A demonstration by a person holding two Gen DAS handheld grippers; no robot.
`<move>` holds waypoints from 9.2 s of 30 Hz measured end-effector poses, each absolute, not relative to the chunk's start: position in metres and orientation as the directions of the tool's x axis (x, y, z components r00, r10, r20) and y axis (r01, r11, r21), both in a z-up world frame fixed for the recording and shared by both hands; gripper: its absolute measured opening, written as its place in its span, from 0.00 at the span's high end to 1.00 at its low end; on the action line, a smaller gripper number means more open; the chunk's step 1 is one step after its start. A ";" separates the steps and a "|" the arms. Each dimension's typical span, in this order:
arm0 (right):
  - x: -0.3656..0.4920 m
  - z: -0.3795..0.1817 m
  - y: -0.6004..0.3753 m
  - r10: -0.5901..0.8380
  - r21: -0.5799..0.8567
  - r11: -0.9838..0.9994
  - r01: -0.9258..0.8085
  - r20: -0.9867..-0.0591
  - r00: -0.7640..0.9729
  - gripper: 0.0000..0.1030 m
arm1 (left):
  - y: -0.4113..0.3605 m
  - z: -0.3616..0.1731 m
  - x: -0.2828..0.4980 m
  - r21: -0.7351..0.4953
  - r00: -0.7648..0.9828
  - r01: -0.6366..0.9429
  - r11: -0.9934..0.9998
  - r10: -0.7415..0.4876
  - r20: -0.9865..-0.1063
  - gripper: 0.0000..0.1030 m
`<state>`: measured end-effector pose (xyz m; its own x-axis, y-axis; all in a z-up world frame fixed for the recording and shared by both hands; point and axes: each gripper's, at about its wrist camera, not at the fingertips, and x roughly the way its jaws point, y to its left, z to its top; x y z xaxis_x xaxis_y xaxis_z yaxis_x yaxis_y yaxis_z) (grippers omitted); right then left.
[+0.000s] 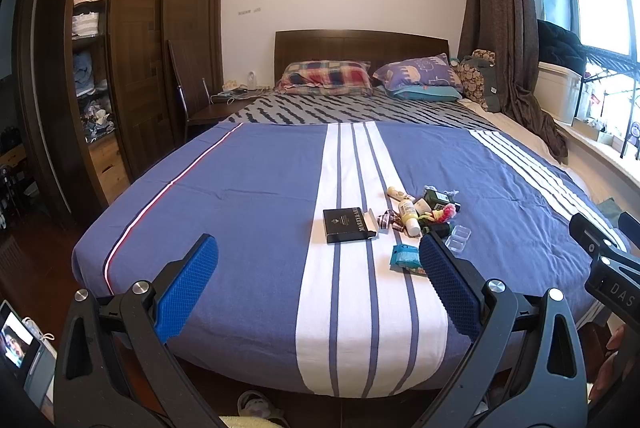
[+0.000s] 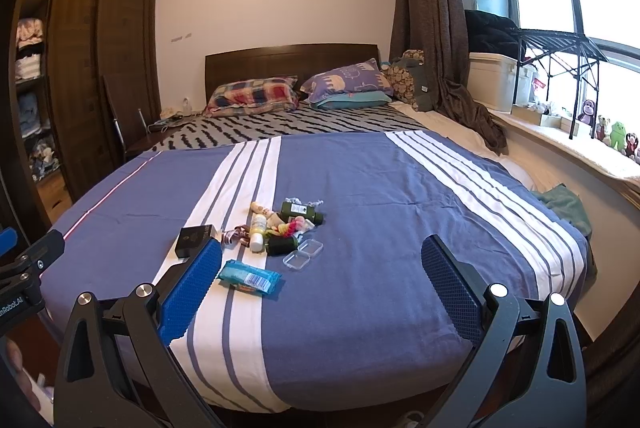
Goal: Collect trash
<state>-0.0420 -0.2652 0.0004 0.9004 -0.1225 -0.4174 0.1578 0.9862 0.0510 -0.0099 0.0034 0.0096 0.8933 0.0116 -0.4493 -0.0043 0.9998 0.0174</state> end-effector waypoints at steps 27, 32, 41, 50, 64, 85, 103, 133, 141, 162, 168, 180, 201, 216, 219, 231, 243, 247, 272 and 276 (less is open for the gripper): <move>-0.034 -0.005 -0.267 -0.108 0.071 0.986 0.152 -0.424 0.899 0.03 | 0.004 0.001 0.000 0.025 0.884 0.004 1.000 0.008 -0.467 0.08; -0.027 -0.010 -0.267 -0.121 0.058 0.986 0.158 -0.413 0.903 0.03 | 0.004 -0.004 0.008 0.028 0.878 0.004 1.000 0.009 -0.479 0.08; -0.004 -0.030 -0.268 -0.123 0.041 0.986 0.159 -0.455 0.882 0.03 | 0.004 -0.020 0.031 0.033 0.857 0.003 0.999 0.014 -0.515 0.08; 0.029 -0.062 -0.268 -0.112 0.029 0.988 0.153 -0.557 0.823 0.03 | 0.012 -0.051 0.067 0.082 0.820 -0.019 0.996 0.063 -0.568 0.08; 0.086 -0.123 -0.233 0.099 0.126 0.992 -0.019 -0.667 0.739 0.05 | 0.031 -0.090 0.107 0.112 0.767 -0.007 0.994 0.077 -0.637 0.08; 0.164 -0.164 -0.206 0.119 0.072 0.993 -0.098 -0.731 0.672 0.13 | 0.033 -0.122 0.169 0.041 0.726 0.020 0.999 0.014 -0.687 0.08; 0.154 -0.157 -0.228 0.172 0.130 0.985 -0.113 -0.712 0.680 0.64 | -0.013 -0.148 0.230 -0.061 0.674 0.121 0.991 -0.128 -0.728 0.08; 0.126 -0.141 -0.247 0.174 0.144 0.984 -0.103 -0.681 0.711 0.64 | -0.022 -0.169 0.249 -0.031 0.608 0.117 0.993 -0.096 -0.788 0.14; 0.087 -0.137 -0.246 0.150 0.116 0.989 -0.096 -0.680 0.717 0.64 | -0.005 -0.153 0.165 -0.048 0.630 0.117 0.992 -0.112 -0.769 0.14; -0.053 -0.124 -0.254 0.165 0.093 0.986 -0.138 -0.654 0.739 0.63 | -0.018 -0.127 -0.016 -0.009 0.699 0.230 0.973 -0.172 -0.694 0.14; -0.069 -0.160 -0.258 0.151 0.094 0.988 -0.120 -0.713 0.685 0.63 | -0.020 -0.169 -0.041 -0.036 0.630 0.267 0.963 -0.203 -0.749 0.14; -0.068 -0.250 -0.245 0.150 0.109 0.988 -0.107 -0.825 0.545 0.63 | -0.022 -0.276 -0.035 -0.138 0.409 0.278 0.951 -0.247 -0.878 0.14; -0.033 -0.341 -0.245 0.223 0.231 0.973 -0.013 -0.922 0.315 0.58 | -0.054 -0.362 -0.012 -0.170 0.202 0.343 0.924 -0.249 -0.947 0.13; -0.029 -0.320 -0.254 0.166 0.185 0.983 0.013 -0.911 0.377 0.17 | -0.049 -0.347 -0.013 -0.144 0.234 0.329 0.933 -0.229 -0.945 0.08; -0.031 -0.313 -0.260 0.139 0.160 0.987 0.020 -0.909 0.394 0.14 | -0.047 -0.337 -0.016 -0.139 0.257 0.331 0.933 -0.231 -0.939 0.08; -0.039 -0.248 -0.281 0.043 0.072 0.997 0.034 -0.853 0.521 0.14 | -0.039 -0.255 -0.016 -0.116 0.403 0.355 0.928 -0.264 -0.876 0.08; -0.029 -0.161 -0.299 0.009 0.051 0.998 0.042 -0.733 0.681 0.07 | -0.024 -0.162 0.010 -0.109 0.564 0.321 0.941 -0.282 -0.776 0.08; -0.020 -0.144 -0.299 0.001 0.042 0.998 0.039 -0.702 0.713 0.07 | -0.024 -0.137 0.024 -0.083 0.610 0.304 0.949 -0.261 -0.749 0.08; 0.135 -0.155 -0.289 0.022 0.036 0.999 0.007 -0.736 0.676 0.07 | -0.029 -0.132 0.154 -0.063 0.639 0.257 0.964 -0.218 -0.737 0.08; 0.155 -0.163 -0.285 0.007 0.009 1.000 -0.001 -0.746 0.666 0.07 | -0.030 -0.136 0.166 -0.078 0.632 0.256 0.963 -0.228 -0.740 0.08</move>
<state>0.1549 -0.2851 -0.1633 0.6658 0.0071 -0.7461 -0.0010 1.0000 0.0087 0.1663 -0.0296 -0.1360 0.6323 -0.2279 -0.7405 0.2565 0.9634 -0.0776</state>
